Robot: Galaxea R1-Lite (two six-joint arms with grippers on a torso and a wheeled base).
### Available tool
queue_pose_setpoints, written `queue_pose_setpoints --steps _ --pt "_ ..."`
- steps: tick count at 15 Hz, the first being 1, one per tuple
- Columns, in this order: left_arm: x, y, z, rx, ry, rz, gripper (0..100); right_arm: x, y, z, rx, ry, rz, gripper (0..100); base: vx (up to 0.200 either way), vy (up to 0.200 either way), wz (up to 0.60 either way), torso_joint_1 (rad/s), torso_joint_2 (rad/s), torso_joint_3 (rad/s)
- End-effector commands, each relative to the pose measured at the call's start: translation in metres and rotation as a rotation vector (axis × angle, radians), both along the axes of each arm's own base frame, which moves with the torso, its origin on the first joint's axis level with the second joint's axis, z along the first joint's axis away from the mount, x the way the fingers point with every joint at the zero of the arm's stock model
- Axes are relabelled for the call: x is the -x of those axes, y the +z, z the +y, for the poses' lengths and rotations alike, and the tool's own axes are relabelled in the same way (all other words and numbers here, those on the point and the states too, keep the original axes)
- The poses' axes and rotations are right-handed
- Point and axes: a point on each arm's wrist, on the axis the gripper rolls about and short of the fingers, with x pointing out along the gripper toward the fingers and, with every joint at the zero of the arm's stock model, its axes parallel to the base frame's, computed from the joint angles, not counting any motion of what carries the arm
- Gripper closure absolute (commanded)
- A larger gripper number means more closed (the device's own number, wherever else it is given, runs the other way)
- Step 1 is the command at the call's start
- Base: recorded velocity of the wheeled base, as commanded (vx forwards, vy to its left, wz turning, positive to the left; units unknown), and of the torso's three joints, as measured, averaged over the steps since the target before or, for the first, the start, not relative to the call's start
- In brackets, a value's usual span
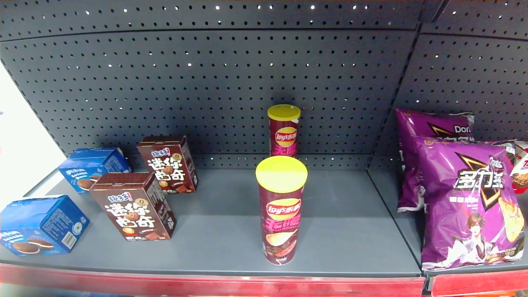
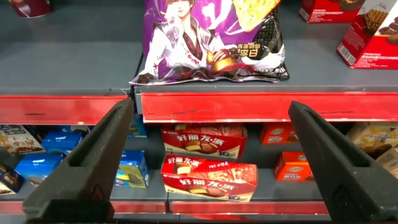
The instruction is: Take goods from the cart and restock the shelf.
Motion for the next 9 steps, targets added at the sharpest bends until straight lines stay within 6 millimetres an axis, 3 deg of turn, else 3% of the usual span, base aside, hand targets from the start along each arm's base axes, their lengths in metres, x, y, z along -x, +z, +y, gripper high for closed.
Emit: queue_pose_setpoints --steps 1,9 --pt "0.0000 -0.0003 0.0000 0.001 0.001 -0.001 0 -0.0001 0.0000 0.0000 0.001 0.000 0.002 0 0.000 0.000 0.00 0.000 0.00 0.000" --pt "0.0000 -0.0003 0.0000 0.001 0.001 -0.001 0 -0.0001 0.0002 0.0000 0.001 0.000 0.000 0 0.000 0.000 0.00 0.000 0.00 0.000"
